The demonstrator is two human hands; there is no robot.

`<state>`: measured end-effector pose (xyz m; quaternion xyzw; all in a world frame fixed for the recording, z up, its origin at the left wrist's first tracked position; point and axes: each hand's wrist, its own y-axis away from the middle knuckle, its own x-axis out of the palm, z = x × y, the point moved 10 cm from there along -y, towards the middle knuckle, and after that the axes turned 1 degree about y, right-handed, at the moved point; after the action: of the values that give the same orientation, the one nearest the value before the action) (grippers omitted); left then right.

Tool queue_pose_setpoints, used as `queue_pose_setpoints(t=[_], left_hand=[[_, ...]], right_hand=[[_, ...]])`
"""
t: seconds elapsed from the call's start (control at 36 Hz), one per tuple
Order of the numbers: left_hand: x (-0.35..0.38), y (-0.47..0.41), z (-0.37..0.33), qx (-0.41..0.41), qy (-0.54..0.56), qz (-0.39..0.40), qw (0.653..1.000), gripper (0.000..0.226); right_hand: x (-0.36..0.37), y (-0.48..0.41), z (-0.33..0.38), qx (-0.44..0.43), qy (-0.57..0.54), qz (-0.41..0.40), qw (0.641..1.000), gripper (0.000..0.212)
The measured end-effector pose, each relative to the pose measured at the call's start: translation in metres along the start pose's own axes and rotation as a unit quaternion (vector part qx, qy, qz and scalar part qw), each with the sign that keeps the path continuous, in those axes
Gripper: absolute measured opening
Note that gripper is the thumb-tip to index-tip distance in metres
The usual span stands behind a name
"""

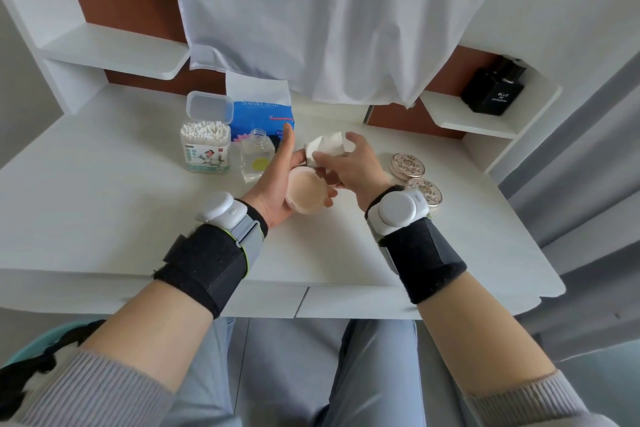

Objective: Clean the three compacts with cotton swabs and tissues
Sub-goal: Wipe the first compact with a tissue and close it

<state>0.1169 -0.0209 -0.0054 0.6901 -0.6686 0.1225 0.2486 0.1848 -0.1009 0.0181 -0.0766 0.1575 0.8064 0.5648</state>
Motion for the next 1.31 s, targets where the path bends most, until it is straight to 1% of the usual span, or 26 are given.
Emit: queue_pose_setpoints(t=[0.06,0.14,0.19,0.25,0.31,0.39,0.44,0.56,0.58,0.64,0.69,0.75,0.81,0.86,0.94,1.11,1.25,1.31], left_hand=[[-0.001,-0.001,0.0,-0.001,0.016,-0.002,1.0,0.088],[-0.003,0.0,-0.005,0.017,0.018,-0.003,1.0,0.084],[-0.003,0.001,-0.009,0.03,0.018,-0.002,0.999,0.083],[-0.002,0.001,-0.009,0.032,0.017,-0.003,0.999,0.082],[-0.002,0.0,-0.008,0.032,0.021,-0.008,0.999,0.079],[-0.005,0.0,-0.01,0.04,0.059,-0.019,0.997,0.074],[-0.009,0.0,-0.01,0.039,0.077,-0.028,0.996,0.073],[-0.009,-0.001,-0.011,0.041,0.112,-0.025,0.993,0.073],[-0.009,-0.002,-0.011,0.041,0.118,-0.024,0.992,0.073],[-0.007,-0.002,-0.011,0.038,0.125,-0.018,0.991,0.072],[-0.006,-0.002,-0.01,0.038,0.121,-0.014,0.992,0.07],[-0.005,-0.002,-0.01,0.039,0.108,-0.014,0.993,0.067],[-0.005,-0.003,-0.01,0.039,0.101,-0.018,0.994,0.064],[-0.009,-0.003,-0.01,0.039,0.108,-0.033,0.993,0.06],[-0.015,-0.005,-0.009,0.039,0.11,-0.058,0.992,0.056],[-0.02,-0.006,-0.004,0.031,0.093,-0.089,0.991,0.056],[-0.025,-0.006,0.0,0.022,0.099,-0.128,0.987,0.065],[-0.026,-0.004,0.003,0.017,0.121,-0.147,0.982,0.068]], right_hand=[[0.002,0.002,0.003,-0.011,0.004,0.026,1.0,0.087],[-0.002,0.001,0.009,-0.01,-0.021,0.05,0.998,0.087],[-0.01,0.002,0.012,-0.011,-0.031,0.045,0.998,0.084],[-0.02,0.005,0.014,-0.023,-0.027,0.018,0.999,0.077],[-0.035,0.006,0.015,-0.052,-0.026,-0.045,0.997,0.065],[-0.061,0.013,0.015,-0.11,-0.047,-0.169,0.978,0.036],[-0.067,0.015,0.008,-0.114,-0.074,-0.194,0.971,0.021],[-0.067,0.011,-0.014,-0.073,-0.133,-0.192,0.97,0.002],[-0.065,0.009,-0.019,-0.057,-0.161,-0.185,0.968,0.003],[-0.057,0.005,-0.026,-0.024,-0.217,-0.154,0.964,0.016],[-0.044,0.001,-0.025,-0.01,-0.254,-0.102,0.962,0.027],[-0.032,-0.001,-0.018,-0.011,-0.27,-0.053,0.961,0.03],[-0.023,-0.002,-0.012,-0.015,-0.279,-0.026,0.96,0.029],[-0.019,-0.001,-0.007,-0.016,-0.279,-0.023,0.96,0.028],[-0.021,0.0,-0.006,-0.015,-0.263,-0.045,0.964,0.029],[-0.025,0.007,-0.001,-0.035,-0.257,-0.057,0.964,0.025],[-0.026,0.018,0.006,-0.068,-0.229,-0.05,0.97,0.026],[-0.027,0.026,0.008,-0.086,-0.21,-0.054,0.972,0.021]])
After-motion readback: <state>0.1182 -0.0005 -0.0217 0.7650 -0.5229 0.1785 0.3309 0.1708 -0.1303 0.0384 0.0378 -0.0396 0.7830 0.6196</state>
